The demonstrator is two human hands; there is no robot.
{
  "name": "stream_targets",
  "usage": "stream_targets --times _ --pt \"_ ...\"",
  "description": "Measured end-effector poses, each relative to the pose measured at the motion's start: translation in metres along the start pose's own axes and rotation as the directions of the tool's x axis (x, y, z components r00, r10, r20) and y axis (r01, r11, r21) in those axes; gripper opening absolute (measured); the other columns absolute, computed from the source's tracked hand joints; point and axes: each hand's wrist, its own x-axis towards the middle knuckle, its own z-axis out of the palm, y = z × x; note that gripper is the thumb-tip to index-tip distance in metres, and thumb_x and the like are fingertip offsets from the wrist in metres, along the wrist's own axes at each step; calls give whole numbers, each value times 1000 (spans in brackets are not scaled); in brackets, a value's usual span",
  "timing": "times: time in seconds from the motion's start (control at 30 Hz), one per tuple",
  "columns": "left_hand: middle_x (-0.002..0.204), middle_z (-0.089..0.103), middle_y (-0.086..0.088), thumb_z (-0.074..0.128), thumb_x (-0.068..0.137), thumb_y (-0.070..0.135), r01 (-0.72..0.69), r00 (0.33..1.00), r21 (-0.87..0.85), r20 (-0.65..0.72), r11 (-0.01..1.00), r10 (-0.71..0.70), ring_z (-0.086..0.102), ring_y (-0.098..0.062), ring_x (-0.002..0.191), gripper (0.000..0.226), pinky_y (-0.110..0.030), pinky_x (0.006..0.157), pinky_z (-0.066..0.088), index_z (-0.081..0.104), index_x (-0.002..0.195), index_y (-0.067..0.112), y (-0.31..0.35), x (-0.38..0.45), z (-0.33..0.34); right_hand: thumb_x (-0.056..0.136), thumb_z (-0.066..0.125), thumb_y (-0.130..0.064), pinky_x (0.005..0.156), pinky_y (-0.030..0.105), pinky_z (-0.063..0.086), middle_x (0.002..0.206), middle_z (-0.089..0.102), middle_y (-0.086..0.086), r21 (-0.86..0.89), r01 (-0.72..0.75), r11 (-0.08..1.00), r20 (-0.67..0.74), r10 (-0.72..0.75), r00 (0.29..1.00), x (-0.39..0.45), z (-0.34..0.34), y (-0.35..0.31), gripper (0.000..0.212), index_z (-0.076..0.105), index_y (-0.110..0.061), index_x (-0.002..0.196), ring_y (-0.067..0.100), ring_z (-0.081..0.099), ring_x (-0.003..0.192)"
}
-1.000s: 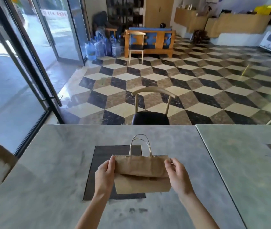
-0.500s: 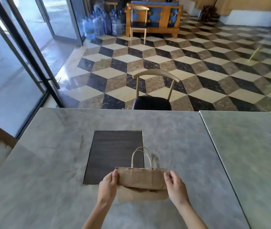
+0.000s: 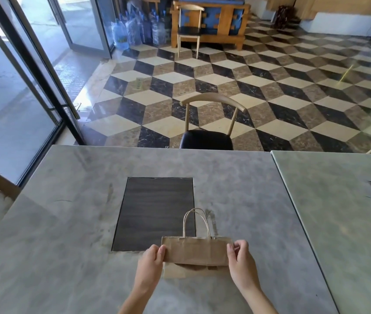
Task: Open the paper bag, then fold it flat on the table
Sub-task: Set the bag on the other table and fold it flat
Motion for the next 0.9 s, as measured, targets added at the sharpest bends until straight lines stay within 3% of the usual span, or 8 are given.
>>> stream_targets --times 0.1,0.17,0.27,0.33,0.57,0.7,0.8,0.9 --pt "92 43 5 46 94 40 15 988 188 -155 982 15 54 -20 78 19 -35 60 40 44 87 23 15 -17 -1 92 50 -24 61 37 48 97 57 8 -222 158 962 -107 -185 977 -7 2 5 21 52 -8 106 32 62 79" --pt "99 42 3 55 86 25 -146 951 385 -198 911 236 55 -23 86 12 -36 65 43 48 96 28 19 -25 -1 86 50 -23 65 39 48 96 55 7 -406 320 856 -79 -381 921 -11 4 7 25 53 -11 107 30 58 81" --pt "113 55 -12 58 72 0 -478 811 620 39 623 584 53 -32 107 45 -39 81 44 62 111 23 14 -26 5 76 57 -17 77 40 42 102 56 8 -527 472 706 15 -548 836 -19 9 -4 30 57 -16 106 30 56 87" --pt "119 59 -12 52 75 1 -580 745 630 154 516 649 55 -33 114 47 -41 89 43 64 117 19 20 -23 8 73 55 -16 89 41 40 110 58 9 -534 554 639 112 -596 795 -24 15 -12 35 63 -15 107 31 59 98" --pt "120 63 -5 55 66 51 -641 766 634 483 434 424 51 -25 119 69 -57 86 50 55 129 25 36 -11 18 35 68 -32 109 46 18 142 52 6 -517 657 548 499 -431 752 -18 21 -18 105 50 -11 136 26 47 133" --pt "112 62 -6 57 46 66 -643 766 659 551 391 331 59 -27 104 100 -58 76 51 48 134 20 36 1 20 37 80 -37 111 50 21 137 57 11 -547 672 500 530 -415 740 -7 27 -18 109 51 -4 137 30 46 131" --pt "111 58 -8 69 47 66 -645 762 691 556 326 332 56 -29 98 104 -56 71 45 40 133 16 39 0 23 25 90 -44 101 57 44 123 63 15 -549 657 516 571 -343 746 -4 33 -24 120 53 0 131 33 60 118" --pt "101 60 -8 80 34 64 -628 769 733 531 262 356 54 -27 87 107 -58 67 45 50 123 13 40 1 28 37 92 -40 103 67 35 132 52 22 -578 666 471 594 -317 739 -3 38 -24 121 41 6 137 37 51 127"
